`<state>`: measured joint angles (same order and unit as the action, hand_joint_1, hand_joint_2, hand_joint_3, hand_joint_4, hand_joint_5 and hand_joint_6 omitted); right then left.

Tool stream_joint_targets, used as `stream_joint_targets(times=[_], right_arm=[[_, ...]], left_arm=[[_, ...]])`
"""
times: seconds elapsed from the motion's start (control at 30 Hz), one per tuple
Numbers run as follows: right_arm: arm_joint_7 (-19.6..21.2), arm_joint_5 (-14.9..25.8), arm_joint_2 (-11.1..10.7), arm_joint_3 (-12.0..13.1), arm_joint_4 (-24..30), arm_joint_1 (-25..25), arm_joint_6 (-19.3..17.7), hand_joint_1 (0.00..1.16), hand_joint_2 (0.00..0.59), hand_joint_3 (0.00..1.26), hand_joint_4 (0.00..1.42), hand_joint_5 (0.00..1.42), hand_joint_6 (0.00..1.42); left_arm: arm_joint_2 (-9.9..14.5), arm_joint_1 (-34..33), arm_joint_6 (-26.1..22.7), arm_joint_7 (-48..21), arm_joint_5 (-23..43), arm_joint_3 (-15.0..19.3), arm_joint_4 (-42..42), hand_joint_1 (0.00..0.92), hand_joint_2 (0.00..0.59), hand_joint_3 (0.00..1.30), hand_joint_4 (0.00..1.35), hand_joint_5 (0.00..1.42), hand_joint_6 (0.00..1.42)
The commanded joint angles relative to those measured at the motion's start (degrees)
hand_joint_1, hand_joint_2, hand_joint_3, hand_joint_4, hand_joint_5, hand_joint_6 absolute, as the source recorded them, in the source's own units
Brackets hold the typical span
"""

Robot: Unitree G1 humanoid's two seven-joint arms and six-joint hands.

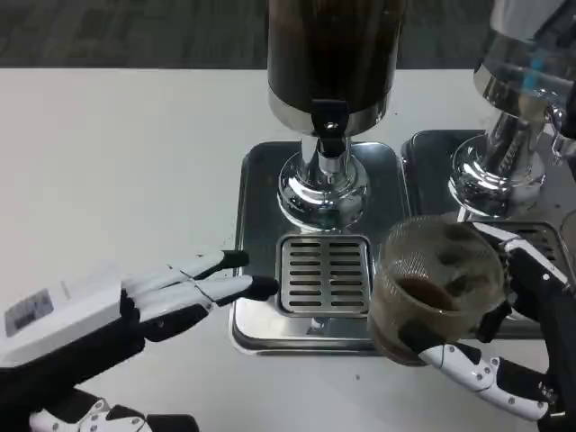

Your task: Grasp the cup under the faucet to collect the drink, then remove the cup.

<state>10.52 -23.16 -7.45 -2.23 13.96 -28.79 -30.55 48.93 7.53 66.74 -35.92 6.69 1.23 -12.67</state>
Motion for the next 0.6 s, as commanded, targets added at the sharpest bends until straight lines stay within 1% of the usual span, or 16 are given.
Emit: stream_joint_targets(times=[0.03,0.6], right_arm=[[0.1,1.2,0.1,0.3,1.7,0.3,-1.8,0.69,0.218,0.6,0.68,0.79,1.04],[0.0,1.5,0.2,0.3,2.0,0.5,-1.9,0.69,0.218,0.62,0.69,0.8,1.06]], left_arm=[[0.9,0.8,0.1,-0.1,0.7,0.1,0.5,0.0,0.184,0.09,0.0,0.0,0.05],[0.9,0.8,-0.3,-0.1,0.9,0.2,0.4,0.0,0.184,0.09,0.0,0.0,0.05]])
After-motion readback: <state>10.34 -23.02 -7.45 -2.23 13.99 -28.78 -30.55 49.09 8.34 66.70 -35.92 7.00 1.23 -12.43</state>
